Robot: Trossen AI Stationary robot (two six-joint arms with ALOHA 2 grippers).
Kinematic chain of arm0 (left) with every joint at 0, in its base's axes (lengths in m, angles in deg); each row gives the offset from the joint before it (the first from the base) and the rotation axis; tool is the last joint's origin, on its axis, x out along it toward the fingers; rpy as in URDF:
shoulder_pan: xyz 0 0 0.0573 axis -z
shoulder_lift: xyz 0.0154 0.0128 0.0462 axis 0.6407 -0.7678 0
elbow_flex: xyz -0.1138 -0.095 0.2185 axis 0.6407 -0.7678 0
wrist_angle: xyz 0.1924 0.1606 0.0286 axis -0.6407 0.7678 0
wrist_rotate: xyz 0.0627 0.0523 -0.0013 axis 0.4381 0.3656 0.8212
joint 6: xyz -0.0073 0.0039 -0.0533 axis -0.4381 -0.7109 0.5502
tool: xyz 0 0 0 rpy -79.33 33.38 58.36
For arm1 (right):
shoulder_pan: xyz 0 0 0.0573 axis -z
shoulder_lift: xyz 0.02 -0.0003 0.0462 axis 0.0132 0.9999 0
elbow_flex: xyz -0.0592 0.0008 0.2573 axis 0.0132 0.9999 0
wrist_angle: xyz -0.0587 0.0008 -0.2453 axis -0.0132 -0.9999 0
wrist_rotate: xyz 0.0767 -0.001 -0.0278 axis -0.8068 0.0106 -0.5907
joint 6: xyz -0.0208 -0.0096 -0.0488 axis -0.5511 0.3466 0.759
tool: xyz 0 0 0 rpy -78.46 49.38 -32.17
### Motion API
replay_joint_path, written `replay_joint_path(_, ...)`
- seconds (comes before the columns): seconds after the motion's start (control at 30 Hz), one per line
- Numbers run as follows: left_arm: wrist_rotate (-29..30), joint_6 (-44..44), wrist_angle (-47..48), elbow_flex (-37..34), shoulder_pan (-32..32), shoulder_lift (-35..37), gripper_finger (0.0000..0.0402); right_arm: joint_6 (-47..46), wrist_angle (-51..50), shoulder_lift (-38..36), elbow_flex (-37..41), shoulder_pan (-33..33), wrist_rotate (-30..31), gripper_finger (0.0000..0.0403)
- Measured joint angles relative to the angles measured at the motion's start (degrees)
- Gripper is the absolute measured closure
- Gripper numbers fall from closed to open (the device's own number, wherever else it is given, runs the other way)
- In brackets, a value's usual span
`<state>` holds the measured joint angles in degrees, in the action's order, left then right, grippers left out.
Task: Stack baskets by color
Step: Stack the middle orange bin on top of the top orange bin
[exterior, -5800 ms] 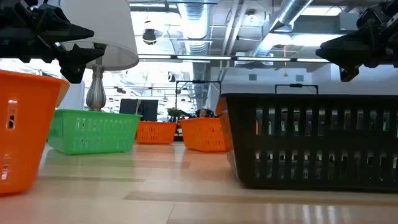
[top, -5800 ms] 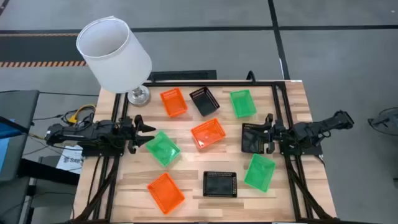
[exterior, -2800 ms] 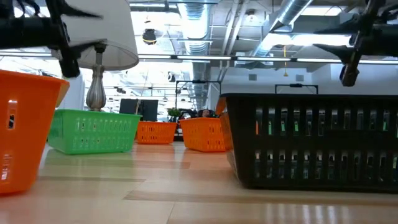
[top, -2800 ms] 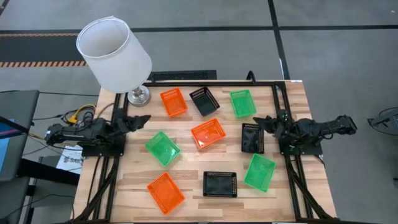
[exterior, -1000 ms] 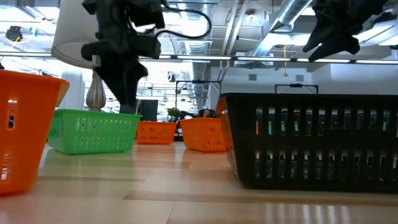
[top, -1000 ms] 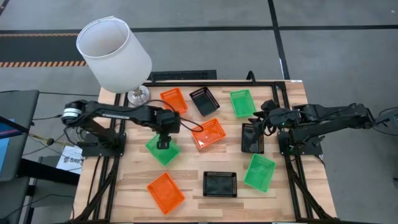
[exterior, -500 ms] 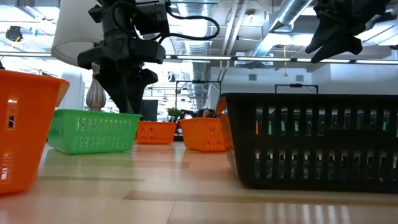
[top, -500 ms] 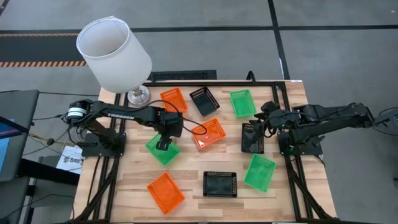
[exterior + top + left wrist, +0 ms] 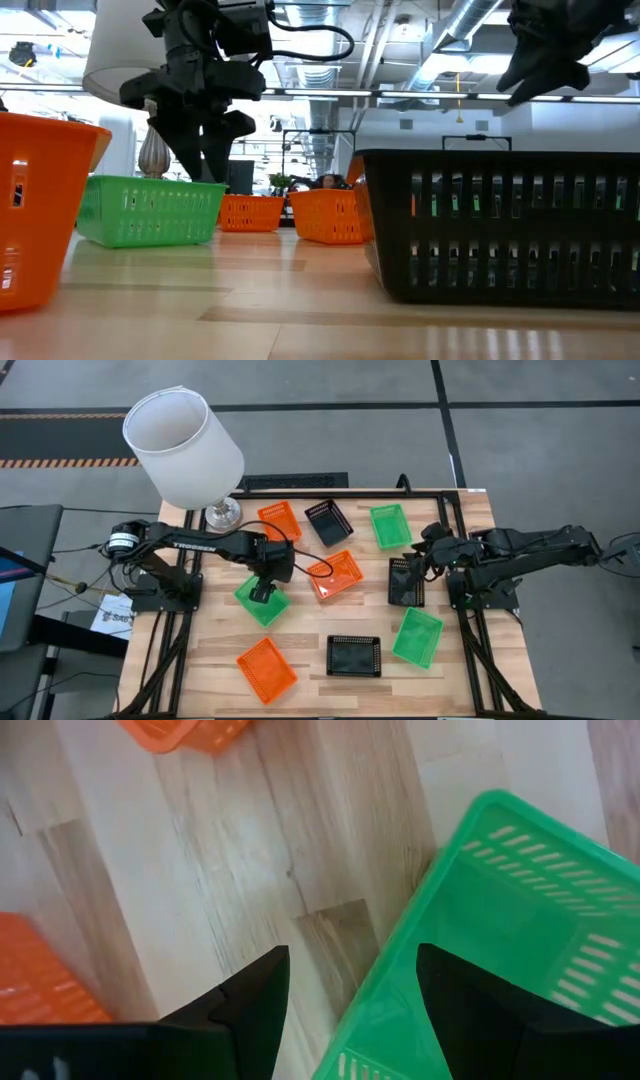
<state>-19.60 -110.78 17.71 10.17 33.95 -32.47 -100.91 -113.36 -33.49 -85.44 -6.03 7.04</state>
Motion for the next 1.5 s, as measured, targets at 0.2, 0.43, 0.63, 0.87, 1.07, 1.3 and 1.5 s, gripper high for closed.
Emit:
replay_joint_path(0.2, 2.62, 9.25, -1.51, 0.50, -0.42, 0.16, 0.0193, -18.00, -4.18, 2.24, 0.00, 6.09, 3.33, 0.0179)
replay_joint_path(0.43, 2.98, 21.60, 1.16, 9.98, -3.56, 1.83, 0.0193, -7.19, 5.47, 11.06, 0.00, 20.70, -1.80, 0.0179)
replay_joint_path(0.63, 4.88, 29.25, 1.38, 16.49, -5.49, 8.19, 0.0193, -3.26, 5.50, 19.60, 0.00, 33.23, -9.65, 0.0179)
replay_joint_path(0.87, 8.36, 38.38, 1.88, 17.16, -6.10, 18.50, 0.0193, 1.85, 4.77, 24.16, 0.00, 38.40, -13.57, 0.0179)
replay_joint_path(1.07, 9.48, 36.18, 7.43, 17.16, -3.78, 23.68, 0.0193, 2.38, 5.30, 23.32, 0.00, 37.63, -14.99, 0.0179)
replay_joint_path(1.3, 12.21, 37.57, 15.15, 15.53, -1.14, 23.81, 0.0193, 1.15, 4.99, 20.13, 0.00, 32.77, -20.76, 0.0179)
replay_joint_path(1.5, 12.15, 41.81, 8.06, 5.50, 0.35, 23.55, 0.0193, -4.52, 1.81, 19.43, 0.00, 25.02, -24.14, 0.0179)
